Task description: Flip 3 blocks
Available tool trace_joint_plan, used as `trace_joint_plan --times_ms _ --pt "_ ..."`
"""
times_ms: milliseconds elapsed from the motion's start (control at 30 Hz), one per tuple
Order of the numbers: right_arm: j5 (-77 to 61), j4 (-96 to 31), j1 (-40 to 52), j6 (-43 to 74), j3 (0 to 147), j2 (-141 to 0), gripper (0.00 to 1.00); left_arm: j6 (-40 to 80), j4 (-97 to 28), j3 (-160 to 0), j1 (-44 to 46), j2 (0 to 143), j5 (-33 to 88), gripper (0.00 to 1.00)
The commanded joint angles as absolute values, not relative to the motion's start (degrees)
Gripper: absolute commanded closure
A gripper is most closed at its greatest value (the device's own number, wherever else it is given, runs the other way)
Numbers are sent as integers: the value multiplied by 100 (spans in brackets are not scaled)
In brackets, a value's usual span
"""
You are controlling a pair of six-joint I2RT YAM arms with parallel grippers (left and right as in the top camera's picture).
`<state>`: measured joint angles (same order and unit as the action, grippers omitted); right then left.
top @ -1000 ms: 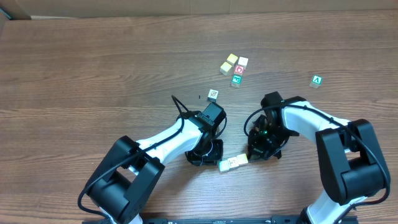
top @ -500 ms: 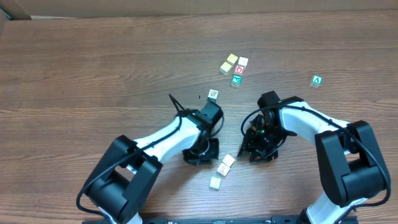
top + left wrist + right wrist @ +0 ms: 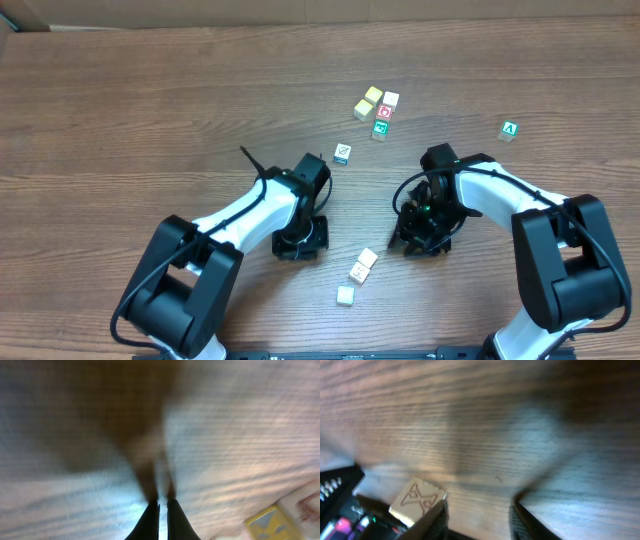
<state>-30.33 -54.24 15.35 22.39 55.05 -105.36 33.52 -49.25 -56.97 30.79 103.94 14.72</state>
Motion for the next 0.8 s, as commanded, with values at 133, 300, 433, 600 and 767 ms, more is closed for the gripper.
trace_joint_plan --times_ms 133,300,433,600,767 --pt "-2674 -4333 1586 2775 5433 -10661 96 2635 -4777 -4722 3107 10757 2611 96" --pt "-2707 -4222 1743 2877 5433 -10661 96 2637 -4158 -4543 3256 10757 3382 96" --pt "-2705 -4252 1741 2875 5433 -10661 96 2794 -4359 -4364 3336 10757 2794 96" --pt "-2705 -4263 1741 2875 5433 -10661 96 3052 -4364 -4182 3347 10757 2646 96" --pt "-2705 -4338 1741 2873 5433 -10661 96 3063 -4375 -4091 3433 10757 2663 96"
